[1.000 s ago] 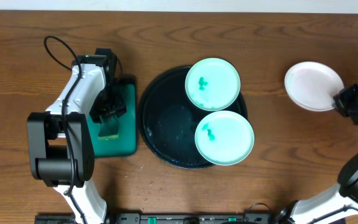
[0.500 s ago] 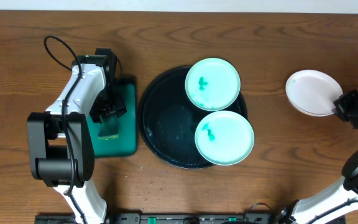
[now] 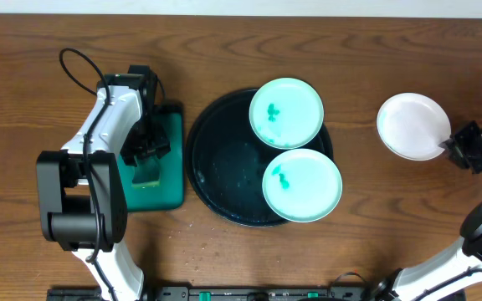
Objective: Clean dirty plates on tray and stack at the side
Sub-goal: 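Release the white plate and lift the right gripper away, then move the right gripper toward the lower mint-green plate rim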
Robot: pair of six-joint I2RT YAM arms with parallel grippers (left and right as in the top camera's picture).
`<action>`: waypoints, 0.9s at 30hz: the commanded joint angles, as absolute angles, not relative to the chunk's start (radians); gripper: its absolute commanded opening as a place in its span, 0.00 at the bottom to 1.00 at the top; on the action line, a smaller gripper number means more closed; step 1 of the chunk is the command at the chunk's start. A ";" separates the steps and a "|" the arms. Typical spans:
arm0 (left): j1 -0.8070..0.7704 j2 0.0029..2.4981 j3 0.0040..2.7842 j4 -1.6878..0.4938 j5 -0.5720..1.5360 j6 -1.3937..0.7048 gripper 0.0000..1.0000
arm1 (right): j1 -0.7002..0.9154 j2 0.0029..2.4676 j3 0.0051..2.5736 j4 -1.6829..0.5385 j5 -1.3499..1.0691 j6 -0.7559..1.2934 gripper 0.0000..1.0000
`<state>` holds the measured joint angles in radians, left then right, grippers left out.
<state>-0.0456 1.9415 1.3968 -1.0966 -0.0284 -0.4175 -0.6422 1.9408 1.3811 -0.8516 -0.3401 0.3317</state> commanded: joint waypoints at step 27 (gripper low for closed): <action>-0.043 1.943 1.391 -1.132 -0.033 -0.412 0.57 | 0.063 1.606 1.393 -1.176 -0.221 0.232 0.52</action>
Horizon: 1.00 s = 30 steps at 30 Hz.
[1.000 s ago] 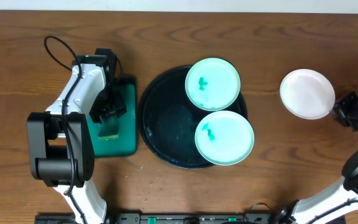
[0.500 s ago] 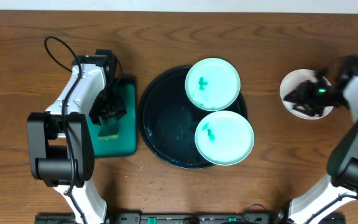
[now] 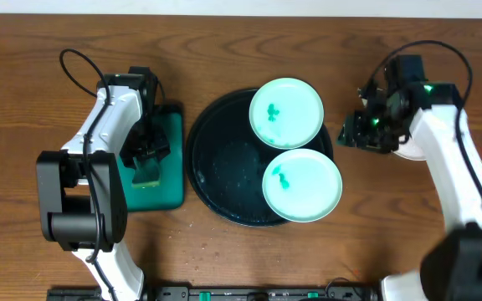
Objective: Clean dirty plates on tray and stack at the side
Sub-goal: 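Move the right gripper toward the lower mint-green plate rim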
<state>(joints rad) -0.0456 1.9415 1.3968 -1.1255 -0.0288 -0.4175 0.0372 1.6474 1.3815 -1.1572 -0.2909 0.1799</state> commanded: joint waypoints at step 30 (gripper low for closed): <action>-0.043 1.943 1.391 -1.124 -0.033 -0.412 0.57 | 0.167 1.622 0.883 -0.868 -0.199 0.545 0.01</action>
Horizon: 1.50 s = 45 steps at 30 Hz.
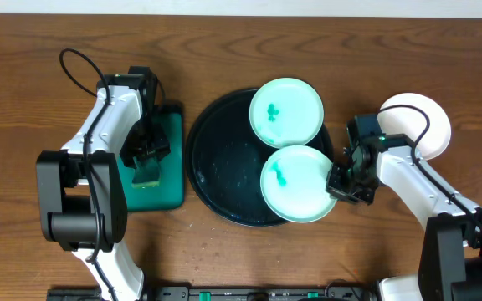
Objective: Clean dirty plates on tray and stack at the side
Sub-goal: 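Move the right gripper toward the lower mint-green plate rim, then grasp the right rim of the lower mint-green plate with the right gripper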
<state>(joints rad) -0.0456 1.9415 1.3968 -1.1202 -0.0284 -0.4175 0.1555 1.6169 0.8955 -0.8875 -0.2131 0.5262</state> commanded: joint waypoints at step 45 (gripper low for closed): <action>-0.036 1.943 1.297 -0.966 -0.059 -0.352 0.42 | 0.353 1.805 0.883 -0.508 -0.347 0.394 0.01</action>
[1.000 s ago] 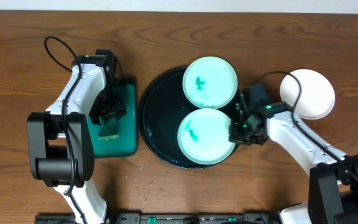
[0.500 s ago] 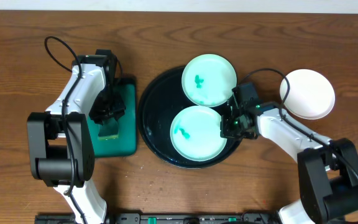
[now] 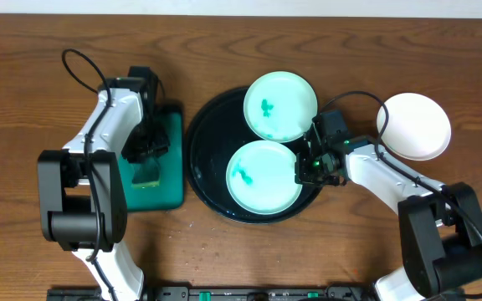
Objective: Clean dirty plates on tray and stack at the side
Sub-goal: 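Grasp the right rim of the lower mint-green plate with the right gripper, then grasp the green sponge in the soapy green tray with the left gripper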
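Two mint plates with green stains lie on the round black tray (image 3: pixel 201 159): the upper plate (image 3: pixel 280 105) at its far right, the lower plate (image 3: pixel 264 176) near its middle. My right gripper (image 3: pixel 305 168) sits at the lower plate's right rim, apparently shut on it. A clean white plate (image 3: pixel 414 125) rests on the table to the right. My left gripper (image 3: pixel 145 153) hovers over a yellowish sponge (image 3: pixel 147 176) in a green holder (image 3: pixel 171 159); its jaw state is unclear.
The wooden table (image 3: pixel 224 50) carries the green holder close against the tray's left side. The right arm's cable loops between the upper plate and the white plate. The two stained plates touch or nearly touch.
The lower stained plate has shifted left toward the tray's middle, with my right gripper following at its right rim. The upper plate sits slightly farther left. The left arm is unchanged.
My right gripper was at the white plate's right edge on the table. Then it stood between the white plate and the tray, then at the lower stained plate's right rim. Now that plate lies farther left on the tray. The left gripper stayed over the sponge throughout.
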Robot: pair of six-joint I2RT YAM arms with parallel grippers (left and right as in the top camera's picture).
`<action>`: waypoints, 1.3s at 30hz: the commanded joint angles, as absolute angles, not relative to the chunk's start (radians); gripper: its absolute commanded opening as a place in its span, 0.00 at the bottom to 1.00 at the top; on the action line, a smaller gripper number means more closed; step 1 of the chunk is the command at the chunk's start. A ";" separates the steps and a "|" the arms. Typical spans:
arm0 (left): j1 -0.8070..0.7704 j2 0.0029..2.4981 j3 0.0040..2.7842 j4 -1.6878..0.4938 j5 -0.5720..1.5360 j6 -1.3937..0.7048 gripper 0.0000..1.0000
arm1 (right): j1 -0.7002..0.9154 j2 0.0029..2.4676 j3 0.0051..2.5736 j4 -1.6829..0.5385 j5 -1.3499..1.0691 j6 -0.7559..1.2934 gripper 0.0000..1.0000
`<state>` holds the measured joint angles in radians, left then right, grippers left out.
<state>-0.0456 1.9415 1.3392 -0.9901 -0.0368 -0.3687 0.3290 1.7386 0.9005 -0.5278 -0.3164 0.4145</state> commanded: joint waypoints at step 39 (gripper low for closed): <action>0.020 1.617 0.939 -0.596 0.040 -0.326 0.48 | 0.353 1.805 0.883 -0.537 -0.376 0.387 0.01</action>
